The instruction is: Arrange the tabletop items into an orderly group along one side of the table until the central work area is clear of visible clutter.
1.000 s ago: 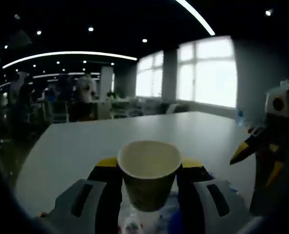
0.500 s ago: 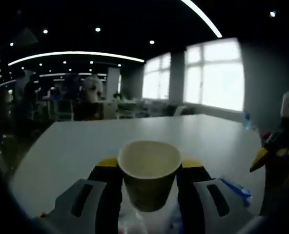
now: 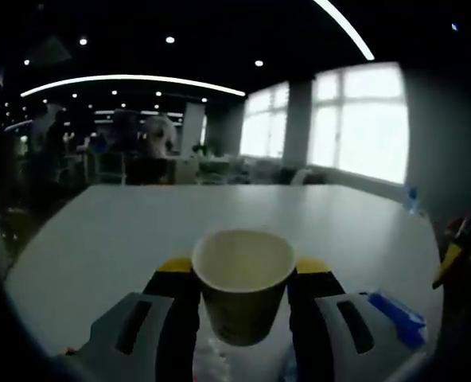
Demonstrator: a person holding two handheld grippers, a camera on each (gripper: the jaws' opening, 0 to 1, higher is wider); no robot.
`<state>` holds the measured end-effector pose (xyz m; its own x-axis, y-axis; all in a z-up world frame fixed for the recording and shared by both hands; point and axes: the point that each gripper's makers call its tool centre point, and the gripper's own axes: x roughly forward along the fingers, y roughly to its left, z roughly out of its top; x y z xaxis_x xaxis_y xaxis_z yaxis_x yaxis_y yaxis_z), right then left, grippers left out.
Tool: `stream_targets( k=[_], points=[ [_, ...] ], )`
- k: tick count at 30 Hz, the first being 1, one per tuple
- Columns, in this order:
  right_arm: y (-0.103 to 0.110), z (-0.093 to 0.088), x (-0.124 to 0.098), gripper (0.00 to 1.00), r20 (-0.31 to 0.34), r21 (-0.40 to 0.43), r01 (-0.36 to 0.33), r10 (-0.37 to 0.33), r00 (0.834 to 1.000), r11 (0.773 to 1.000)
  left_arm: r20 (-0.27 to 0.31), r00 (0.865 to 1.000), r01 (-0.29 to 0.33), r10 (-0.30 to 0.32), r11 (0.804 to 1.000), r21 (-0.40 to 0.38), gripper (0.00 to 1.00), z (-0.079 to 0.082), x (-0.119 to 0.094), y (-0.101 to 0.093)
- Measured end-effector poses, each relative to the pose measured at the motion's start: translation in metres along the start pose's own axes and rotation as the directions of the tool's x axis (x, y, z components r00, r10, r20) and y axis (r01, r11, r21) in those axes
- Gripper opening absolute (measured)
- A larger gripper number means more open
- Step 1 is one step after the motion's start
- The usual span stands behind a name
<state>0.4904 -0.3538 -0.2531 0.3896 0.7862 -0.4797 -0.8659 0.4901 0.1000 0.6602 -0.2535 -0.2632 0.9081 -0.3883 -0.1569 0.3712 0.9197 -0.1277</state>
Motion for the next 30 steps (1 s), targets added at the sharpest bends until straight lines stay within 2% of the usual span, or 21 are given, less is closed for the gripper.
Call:
stream_targets(
  k=[8, 13, 20, 30],
  points=[
    [-0.005, -0.005, 0.002, 0.46, -0.002, 0.032, -0.004, 0.004, 1.0, 0.999, -0.022, 1.0, -0.01, 0.009, 1.0, -0.012, 0.4, -0.017, 0.018, -0.002],
    [-0.008, -0.013, 0.004, 0.45, -0.018, 0.048, -0.008, 0.009, 1.0, 0.999, -0.014, 1.0, -0.023, 0.022, 1.0, -0.022, 0.4, -0.023, 0.024, 0.002],
    [-0.013, -0.016, 0.005, 0.44, -0.022, 0.07, -0.004, 0.005, 1.0, 0.998, -0.033, 0.998, -0.052, 0.052, 0.999, -0.014, 0.4, -0.037, 0.03, 0.006],
    [-0.014, -0.021, 0.006, 0.41, -0.026, 0.099, -0.007, 0.01, 1.0, 0.995, -0.054, 0.996, -0.071, 0.073, 0.997, 0.043, 0.4, -0.048, 0.036, 0.006]
  ],
)
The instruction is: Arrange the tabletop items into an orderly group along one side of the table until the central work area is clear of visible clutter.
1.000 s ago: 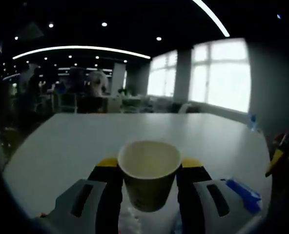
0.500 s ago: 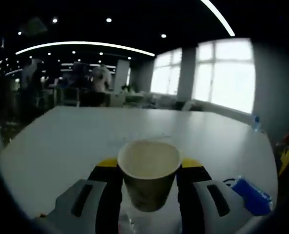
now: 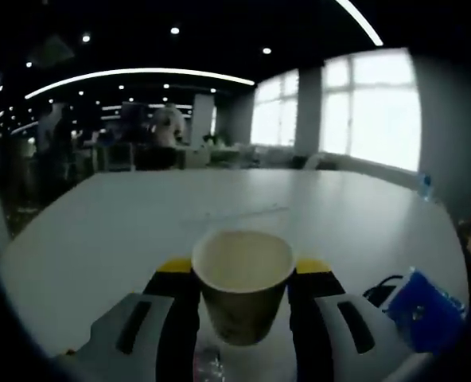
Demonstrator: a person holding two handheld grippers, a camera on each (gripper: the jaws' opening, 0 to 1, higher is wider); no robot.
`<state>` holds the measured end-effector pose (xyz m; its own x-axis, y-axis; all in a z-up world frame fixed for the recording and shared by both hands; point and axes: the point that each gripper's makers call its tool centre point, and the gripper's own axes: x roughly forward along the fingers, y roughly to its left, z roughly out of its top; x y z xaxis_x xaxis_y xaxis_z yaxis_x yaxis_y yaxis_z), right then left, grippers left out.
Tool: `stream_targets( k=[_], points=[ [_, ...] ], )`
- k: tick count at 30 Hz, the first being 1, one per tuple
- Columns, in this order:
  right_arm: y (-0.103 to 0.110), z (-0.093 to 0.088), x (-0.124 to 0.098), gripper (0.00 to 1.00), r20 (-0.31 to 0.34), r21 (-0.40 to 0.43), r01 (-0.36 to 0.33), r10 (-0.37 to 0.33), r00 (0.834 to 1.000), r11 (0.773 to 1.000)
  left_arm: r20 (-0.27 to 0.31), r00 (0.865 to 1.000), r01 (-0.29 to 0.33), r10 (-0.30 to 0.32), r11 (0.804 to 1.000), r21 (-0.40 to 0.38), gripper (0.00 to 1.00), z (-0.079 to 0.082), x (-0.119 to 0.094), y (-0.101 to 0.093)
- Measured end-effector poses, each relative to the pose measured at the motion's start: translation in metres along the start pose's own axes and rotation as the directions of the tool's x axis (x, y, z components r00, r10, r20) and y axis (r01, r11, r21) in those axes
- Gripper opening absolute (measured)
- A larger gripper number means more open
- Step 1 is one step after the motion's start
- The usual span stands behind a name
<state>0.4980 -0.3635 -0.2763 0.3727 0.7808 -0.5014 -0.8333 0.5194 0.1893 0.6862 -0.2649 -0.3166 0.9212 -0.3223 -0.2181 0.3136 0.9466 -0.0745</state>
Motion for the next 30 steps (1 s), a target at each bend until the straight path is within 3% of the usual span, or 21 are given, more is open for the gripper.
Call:
stream_targets(
  k=[10, 30],
  points=[
    [-0.003, -0.001, 0.0, 0.4, 0.004, 0.021, 0.0, 0.0, 1.0, 1.0, -0.024, 0.999, -0.032, 0.032, 0.999, -0.016, 0.4, -0.007, 0.002, 0.005],
    [-0.009, 0.001, -0.003, 0.37, 0.016, 0.039, 0.013, -0.014, 1.0, 0.999, -0.089, 0.994, -0.058, 0.063, 0.997, 0.057, 0.44, -0.022, 0.003, 0.002]
  ],
)
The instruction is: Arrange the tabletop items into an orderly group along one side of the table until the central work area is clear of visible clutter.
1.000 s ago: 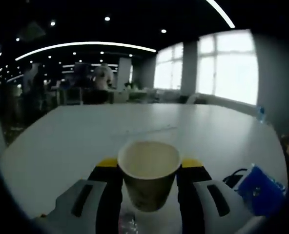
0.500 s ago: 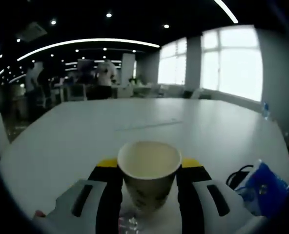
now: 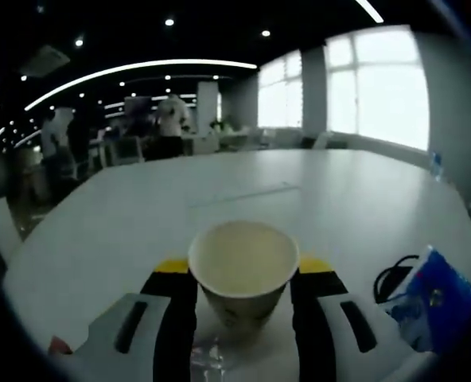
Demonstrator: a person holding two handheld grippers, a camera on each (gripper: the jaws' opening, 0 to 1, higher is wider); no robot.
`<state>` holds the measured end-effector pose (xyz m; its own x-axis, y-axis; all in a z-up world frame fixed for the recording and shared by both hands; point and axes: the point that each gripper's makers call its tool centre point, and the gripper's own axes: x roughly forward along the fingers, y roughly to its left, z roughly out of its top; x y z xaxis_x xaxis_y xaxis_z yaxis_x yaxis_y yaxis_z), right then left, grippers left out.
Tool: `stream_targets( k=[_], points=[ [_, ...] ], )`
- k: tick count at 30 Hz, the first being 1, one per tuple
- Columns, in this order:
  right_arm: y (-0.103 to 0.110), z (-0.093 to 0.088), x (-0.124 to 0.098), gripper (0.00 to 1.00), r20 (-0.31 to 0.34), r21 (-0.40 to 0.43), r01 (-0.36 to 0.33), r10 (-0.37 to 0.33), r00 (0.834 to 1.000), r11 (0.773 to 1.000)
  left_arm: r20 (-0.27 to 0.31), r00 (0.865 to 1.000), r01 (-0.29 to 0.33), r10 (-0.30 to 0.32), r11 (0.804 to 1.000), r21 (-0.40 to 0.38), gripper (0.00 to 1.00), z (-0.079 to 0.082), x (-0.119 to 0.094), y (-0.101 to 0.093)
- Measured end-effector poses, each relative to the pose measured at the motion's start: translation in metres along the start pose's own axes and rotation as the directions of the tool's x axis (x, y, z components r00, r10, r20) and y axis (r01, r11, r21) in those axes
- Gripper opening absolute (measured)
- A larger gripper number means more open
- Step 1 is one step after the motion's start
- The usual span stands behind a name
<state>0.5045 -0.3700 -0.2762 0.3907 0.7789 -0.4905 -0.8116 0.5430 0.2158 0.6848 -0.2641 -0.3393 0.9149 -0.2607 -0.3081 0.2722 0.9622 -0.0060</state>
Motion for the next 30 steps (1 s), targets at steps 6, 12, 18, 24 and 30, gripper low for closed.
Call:
stream_targets(
  k=[6, 12, 18, 24, 30],
  points=[
    [0.0, 0.001, 0.001, 0.37, 0.002, 0.0, -0.001, 0.001, 1.0, 1.0, -0.035, 0.999, -0.007, 0.007, 1.0, -0.011, 0.48, -0.002, 0.0, -0.001],
    [-0.001, 0.002, 0.0, 0.37, 0.006, 0.0, 0.001, -0.001, 1.0, 1.0, -0.053, 0.999, -0.012, 0.011, 1.0, -0.017, 0.51, -0.004, -0.001, 0.0],
    [-0.001, 0.004, 0.0, 0.37, 0.011, 0.001, 0.002, -0.002, 1.0, 1.0, -0.062, 0.998, -0.015, 0.014, 1.0, -0.017, 0.53, -0.005, -0.004, 0.001],
    [0.0, 0.004, -0.001, 0.37, 0.01, -0.003, 0.001, -0.001, 1.0, 1.0, -0.071, 0.997, -0.021, 0.019, 1.0, -0.019, 0.58, -0.007, -0.007, 0.002],
    [0.0, 0.007, -0.002, 0.37, 0.017, -0.005, 0.005, -0.005, 1.0, 1.0, -0.078, 0.997, -0.015, 0.014, 1.0, -0.017, 0.57, -0.008, -0.011, 0.001]
  ],
)
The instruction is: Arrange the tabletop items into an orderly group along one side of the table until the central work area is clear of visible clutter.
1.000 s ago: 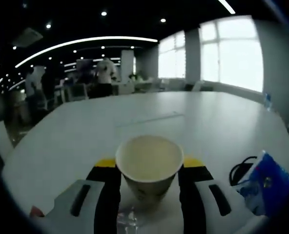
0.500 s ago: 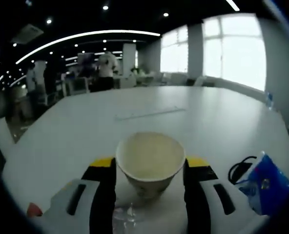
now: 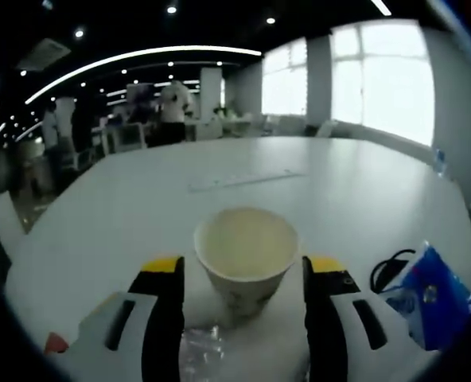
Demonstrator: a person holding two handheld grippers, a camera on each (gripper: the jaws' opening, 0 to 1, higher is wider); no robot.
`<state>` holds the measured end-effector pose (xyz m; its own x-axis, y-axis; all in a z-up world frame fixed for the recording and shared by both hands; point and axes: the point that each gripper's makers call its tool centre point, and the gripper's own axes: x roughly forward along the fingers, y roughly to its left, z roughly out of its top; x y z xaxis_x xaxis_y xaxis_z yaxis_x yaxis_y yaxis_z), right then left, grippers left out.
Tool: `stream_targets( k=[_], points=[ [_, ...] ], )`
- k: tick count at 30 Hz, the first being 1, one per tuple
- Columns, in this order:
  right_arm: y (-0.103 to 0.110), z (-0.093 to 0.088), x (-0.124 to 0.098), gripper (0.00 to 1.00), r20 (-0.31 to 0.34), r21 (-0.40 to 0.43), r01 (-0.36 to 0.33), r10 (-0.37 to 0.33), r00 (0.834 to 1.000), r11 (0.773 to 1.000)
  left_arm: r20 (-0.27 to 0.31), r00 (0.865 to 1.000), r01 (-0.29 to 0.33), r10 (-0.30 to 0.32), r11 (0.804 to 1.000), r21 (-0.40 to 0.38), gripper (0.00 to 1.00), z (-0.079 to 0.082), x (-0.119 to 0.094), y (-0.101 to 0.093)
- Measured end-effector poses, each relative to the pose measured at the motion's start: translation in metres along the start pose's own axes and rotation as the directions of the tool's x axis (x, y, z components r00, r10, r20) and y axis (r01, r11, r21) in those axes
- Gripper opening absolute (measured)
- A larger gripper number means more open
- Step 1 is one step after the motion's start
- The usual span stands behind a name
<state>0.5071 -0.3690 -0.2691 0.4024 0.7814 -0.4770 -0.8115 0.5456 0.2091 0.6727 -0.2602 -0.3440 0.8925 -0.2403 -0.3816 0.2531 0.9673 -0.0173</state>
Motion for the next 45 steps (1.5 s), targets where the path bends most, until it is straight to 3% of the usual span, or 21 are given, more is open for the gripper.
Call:
stream_targets(
  k=[25, 45],
  points=[
    [0.002, 0.009, -0.001, 0.37, 0.019, -0.014, 0.003, -0.002, 1.0, 1.0, -0.009, 1.0, -0.012, 0.012, 1.0, 0.022, 0.53, -0.004, -0.031, 0.015],
    [0.002, 0.015, -0.008, 0.37, 0.045, -0.025, 0.016, -0.014, 0.999, 1.0, -0.007, 1.0, 0.021, -0.02, 0.997, 0.068, 0.52, 0.007, -0.074, 0.016]
  ],
)
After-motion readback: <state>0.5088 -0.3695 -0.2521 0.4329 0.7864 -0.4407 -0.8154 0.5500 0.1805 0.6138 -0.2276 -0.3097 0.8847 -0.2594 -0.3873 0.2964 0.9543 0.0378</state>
